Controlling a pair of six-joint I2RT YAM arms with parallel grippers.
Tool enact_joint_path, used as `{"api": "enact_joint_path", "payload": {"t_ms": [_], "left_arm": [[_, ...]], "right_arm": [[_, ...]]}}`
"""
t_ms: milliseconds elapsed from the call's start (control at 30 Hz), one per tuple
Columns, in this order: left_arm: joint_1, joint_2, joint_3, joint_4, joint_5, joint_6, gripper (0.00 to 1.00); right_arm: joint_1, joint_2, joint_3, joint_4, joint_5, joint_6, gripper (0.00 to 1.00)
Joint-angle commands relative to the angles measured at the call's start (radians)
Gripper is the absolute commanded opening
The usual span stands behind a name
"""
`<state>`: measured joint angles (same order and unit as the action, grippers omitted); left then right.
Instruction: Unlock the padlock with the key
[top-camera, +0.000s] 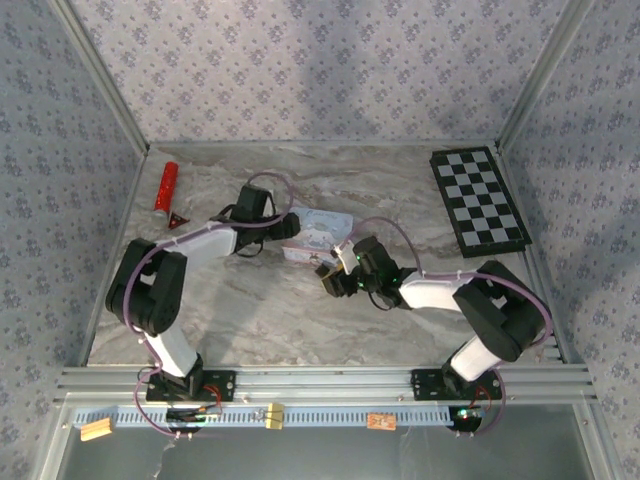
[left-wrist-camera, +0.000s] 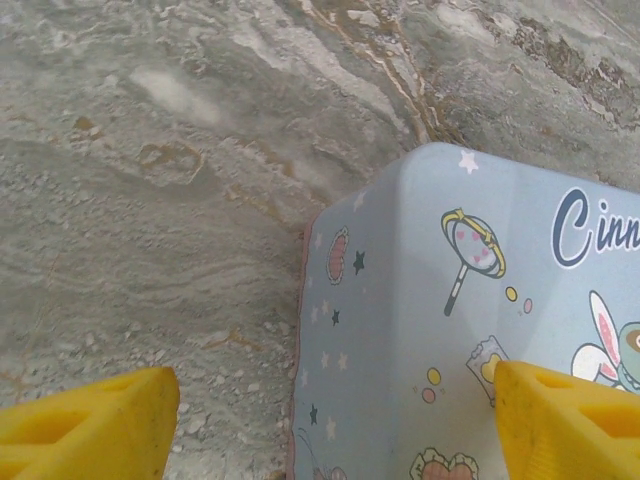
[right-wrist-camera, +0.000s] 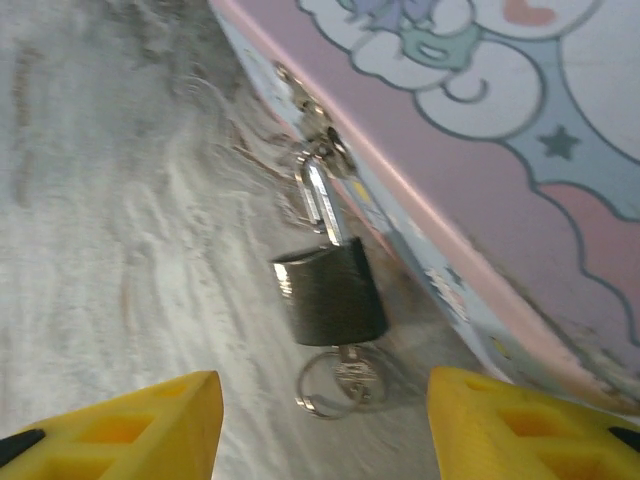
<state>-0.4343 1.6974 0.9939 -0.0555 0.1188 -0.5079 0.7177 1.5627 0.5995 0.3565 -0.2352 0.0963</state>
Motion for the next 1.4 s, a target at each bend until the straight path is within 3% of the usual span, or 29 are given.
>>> {"api": "enact_joint_path", "payload": {"t_ms": [0, 200, 633, 800, 933, 1067, 1367], "left_arm": [[0.025, 0.005, -0.075, -0.112, -0.126, -0.021, 0.8], [0.031, -0.045, -0.136, -0.104, -0.17, -0.057, 0.8], [0.033, -0.102, -0.206, -0.087, -0.189, -0.121, 0.8], [0.032, -0.119, -0.225, -0.081, -0.189, -0.136, 0.8], [0.033, -0.128, -0.232, -0.08, -0.19, -0.145, 0.8], [0.029, -0.134, -0.242, -0.077, -0.194, -0.164, 0.79], [0.013, -0.182, -0.302, -0.058, -0.241, -0.236, 0.78]], "right_arm": [[-0.021, 0.017, 0.042, -0.046, -0.156, 0.007, 0.57], [-0.025, 0.042, 0.058, -0.044, -0.114, 0.087, 0.55], [-0.012, 0.166, 0.159, 0.027, -0.176, 0.172, 0.54], [-0.019, 0.166, 0.178, 0.003, -0.107, 0.158, 0.57], [0.001, 0.136, 0.163, 0.009, 0.031, 0.12, 0.61], [0.014, 0.163, 0.194, -0.003, 0.037, 0.111, 0.63], [0.05, 0.214, 0.221, 0.025, 0.11, 0.27, 0.63]]}}
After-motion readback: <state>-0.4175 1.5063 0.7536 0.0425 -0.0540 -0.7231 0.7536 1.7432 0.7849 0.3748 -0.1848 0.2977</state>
